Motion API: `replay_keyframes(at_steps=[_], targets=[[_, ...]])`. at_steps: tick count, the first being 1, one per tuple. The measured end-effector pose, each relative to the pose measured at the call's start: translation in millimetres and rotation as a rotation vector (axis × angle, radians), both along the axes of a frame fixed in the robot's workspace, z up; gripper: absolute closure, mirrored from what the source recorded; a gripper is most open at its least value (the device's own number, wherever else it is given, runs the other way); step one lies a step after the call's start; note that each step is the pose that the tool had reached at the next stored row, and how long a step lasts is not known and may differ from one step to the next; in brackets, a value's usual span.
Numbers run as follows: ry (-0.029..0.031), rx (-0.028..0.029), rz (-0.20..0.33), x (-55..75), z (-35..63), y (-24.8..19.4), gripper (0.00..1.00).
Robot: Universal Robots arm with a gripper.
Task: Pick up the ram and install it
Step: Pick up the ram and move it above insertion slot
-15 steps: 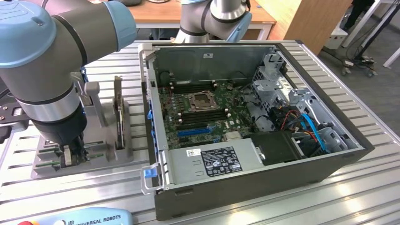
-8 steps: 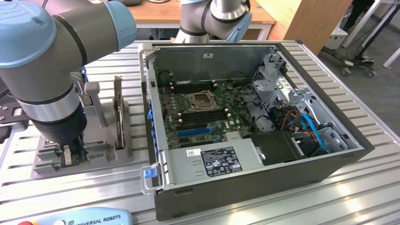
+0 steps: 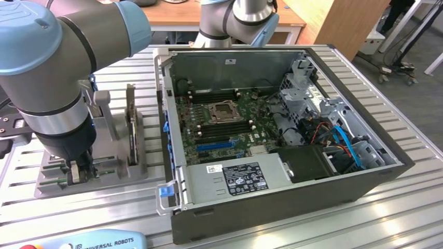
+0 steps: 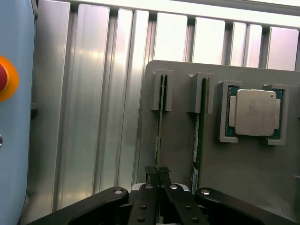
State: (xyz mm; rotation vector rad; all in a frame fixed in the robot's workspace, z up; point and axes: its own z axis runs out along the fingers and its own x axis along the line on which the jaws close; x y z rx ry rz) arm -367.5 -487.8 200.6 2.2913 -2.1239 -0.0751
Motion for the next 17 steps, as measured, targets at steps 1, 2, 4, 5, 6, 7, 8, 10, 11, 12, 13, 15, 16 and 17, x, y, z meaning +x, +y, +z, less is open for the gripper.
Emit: replay_keyframes(at_steps=[1,2,4,5,6,7,8,10,11,12,13,15,16,17], targets=[[0.0,0.0,0.0,0.0,0.0,0.0,0.88],[0.0,0.0,0.0,0.0,0.0,0.0,0.88],[0.0,0.0,0.0,0.0,0.0,0.0,0.88],[0.0,0.0,0.0,0.0,0.0,0.0,0.88],[0.0,0.0,0.0,0.0,0.0,0.0,0.88],[0.0,0.0,0.0,0.0,0.0,0.0,0.88],[0.0,0.0,0.0,0.0,0.0,0.0,0.88],[0.0,0.0,-0.002,0.0,0.0,0.0,0.88],[0.0,0.0,-0.003,0.0,0.0,0.0,0.88],[0.0,0.0,-0.005,0.0,0.0,0.0,0.88],[0.0,0.0,-0.006,0.0,0.0,0.0,0.88],[0.0,0.0,-0.009,0.0,0.0,0.0,0.88],[0.0,0.0,-0.011,0.0,0.0,0.0,0.88],[0.0,0.0,-0.014,0.0,0.0,0.0,0.88]])
